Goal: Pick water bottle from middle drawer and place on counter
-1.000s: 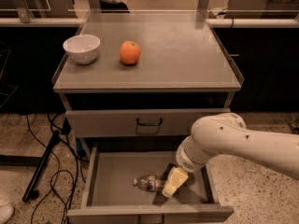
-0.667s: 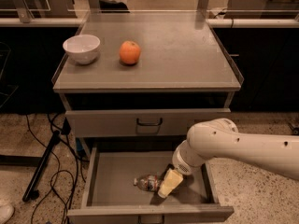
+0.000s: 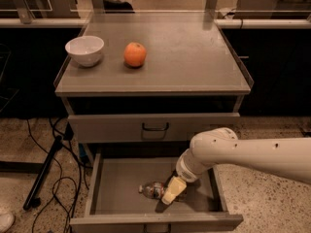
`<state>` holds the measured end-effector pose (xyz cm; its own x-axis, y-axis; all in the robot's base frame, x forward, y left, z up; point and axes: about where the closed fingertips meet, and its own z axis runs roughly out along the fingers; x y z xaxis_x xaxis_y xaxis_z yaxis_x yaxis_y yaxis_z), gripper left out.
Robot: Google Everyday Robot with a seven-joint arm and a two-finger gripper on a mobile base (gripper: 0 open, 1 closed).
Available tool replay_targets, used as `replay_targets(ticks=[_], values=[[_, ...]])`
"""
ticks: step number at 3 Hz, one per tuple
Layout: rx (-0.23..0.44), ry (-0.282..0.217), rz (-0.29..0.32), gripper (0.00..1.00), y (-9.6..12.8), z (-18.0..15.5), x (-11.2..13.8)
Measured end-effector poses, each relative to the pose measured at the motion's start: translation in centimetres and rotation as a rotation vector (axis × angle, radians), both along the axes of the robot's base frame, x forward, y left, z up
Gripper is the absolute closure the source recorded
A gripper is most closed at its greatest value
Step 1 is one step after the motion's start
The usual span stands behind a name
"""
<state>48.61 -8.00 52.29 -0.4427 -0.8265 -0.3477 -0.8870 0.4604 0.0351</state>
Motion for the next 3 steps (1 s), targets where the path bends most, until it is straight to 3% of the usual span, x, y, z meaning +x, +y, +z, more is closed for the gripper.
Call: replay_targets(ticks=[2, 3], values=[[0.039, 0.012, -0.019, 0.0, -1.4, -4.8, 1.5], [0.041, 0.014, -0.018, 0.0, -1.4, -5.0, 1.5]])
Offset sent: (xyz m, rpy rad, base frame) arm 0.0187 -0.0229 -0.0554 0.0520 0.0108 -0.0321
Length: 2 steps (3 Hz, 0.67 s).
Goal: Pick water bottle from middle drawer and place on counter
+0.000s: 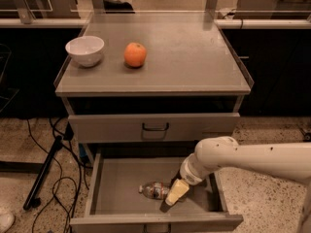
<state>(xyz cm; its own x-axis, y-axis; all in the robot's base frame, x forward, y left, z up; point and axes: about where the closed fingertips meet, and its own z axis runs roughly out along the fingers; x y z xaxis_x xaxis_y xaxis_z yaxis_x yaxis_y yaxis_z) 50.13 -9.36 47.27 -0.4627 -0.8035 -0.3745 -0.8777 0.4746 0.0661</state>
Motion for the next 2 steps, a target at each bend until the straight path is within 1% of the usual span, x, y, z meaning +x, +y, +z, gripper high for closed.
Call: replay_targets(ticks=[1, 2], values=[[0.007, 0.004, 0.02, 0.0, 0.7, -0.5, -0.2], [0.02, 0.017, 0.029, 0.0, 2.3, -2.3, -0.1]])
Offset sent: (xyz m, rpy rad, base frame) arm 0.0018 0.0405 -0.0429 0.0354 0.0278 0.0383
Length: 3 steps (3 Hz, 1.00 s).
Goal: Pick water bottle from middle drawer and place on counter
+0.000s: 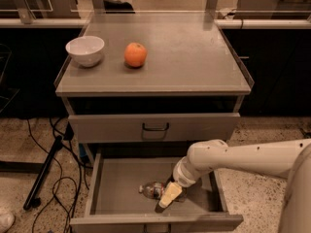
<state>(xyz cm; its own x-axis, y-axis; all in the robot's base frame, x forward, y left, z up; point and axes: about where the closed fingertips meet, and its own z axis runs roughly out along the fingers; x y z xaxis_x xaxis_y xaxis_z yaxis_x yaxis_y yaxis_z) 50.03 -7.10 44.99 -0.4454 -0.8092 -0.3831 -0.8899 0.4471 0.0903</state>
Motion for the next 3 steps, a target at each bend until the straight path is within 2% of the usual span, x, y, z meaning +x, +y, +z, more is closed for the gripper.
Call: replay_targets(ticks=[1, 3], values=[[0.017, 0.035, -0.004, 0.0, 1.8, -3.2, 0.7], [0.013, 0.063, -0.03, 0.0, 1.9, -5.5, 0.9]])
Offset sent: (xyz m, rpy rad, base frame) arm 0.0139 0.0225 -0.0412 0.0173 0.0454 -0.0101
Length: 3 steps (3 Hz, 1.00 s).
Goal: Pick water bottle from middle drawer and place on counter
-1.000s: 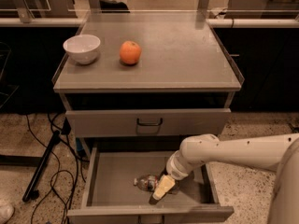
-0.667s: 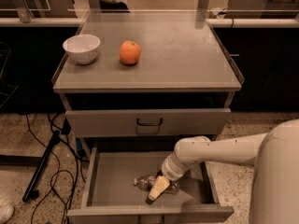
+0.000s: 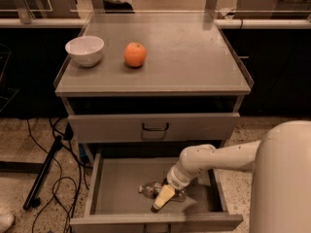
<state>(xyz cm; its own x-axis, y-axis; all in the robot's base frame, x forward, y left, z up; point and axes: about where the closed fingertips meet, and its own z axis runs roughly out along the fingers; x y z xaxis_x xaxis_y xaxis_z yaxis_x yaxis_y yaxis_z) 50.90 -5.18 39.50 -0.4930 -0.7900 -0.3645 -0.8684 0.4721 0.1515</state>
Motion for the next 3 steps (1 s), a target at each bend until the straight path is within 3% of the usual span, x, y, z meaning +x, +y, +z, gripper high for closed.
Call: replay_targets(ticks=[1, 2, 3], values=[[-0.018, 0.012, -0.021, 0.0, -0.77, -3.11, 1.54], [-0.017, 0.017, -0.03, 0.0, -0.85, -3.85, 1.65], [-0.017, 0.017, -0.03, 0.16, -0.85, -3.91, 1.66]])
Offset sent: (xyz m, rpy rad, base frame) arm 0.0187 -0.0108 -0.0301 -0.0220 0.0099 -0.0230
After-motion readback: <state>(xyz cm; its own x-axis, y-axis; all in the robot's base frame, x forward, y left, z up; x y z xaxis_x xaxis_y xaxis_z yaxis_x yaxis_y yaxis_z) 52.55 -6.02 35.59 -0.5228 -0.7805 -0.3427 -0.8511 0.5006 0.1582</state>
